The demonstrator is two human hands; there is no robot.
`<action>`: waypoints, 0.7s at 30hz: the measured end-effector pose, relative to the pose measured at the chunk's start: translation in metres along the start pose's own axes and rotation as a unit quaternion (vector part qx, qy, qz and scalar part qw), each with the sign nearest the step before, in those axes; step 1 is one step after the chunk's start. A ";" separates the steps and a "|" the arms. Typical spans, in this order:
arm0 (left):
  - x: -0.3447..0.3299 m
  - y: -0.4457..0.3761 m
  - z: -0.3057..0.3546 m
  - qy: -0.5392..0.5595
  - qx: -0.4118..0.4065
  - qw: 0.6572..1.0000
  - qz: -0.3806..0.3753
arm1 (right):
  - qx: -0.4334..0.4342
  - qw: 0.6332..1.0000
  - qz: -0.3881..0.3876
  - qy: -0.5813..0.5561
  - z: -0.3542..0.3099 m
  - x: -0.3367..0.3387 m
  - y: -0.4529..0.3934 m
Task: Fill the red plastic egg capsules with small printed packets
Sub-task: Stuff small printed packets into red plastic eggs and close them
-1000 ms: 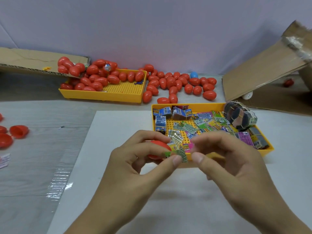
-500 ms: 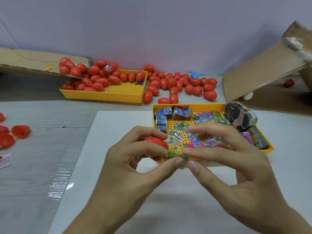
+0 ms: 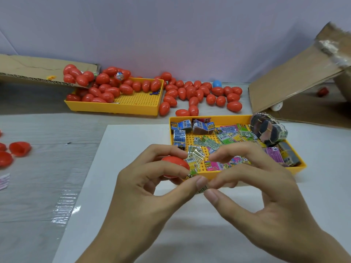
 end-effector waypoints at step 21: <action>-0.005 0.002 0.003 0.085 0.059 0.994 -0.046 | -0.249 0.916 -0.004 -0.314 0.016 0.002 -0.001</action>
Point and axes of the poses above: each hand's wrist, its own y-axis away from the middle knuckle, its own x-axis out of the back of the hand, z = x × y, the point moved 1 cm from there along -y, towards the middle knuckle, and after that the axes turned 9 degrees about -y, right-handed, at the moved point
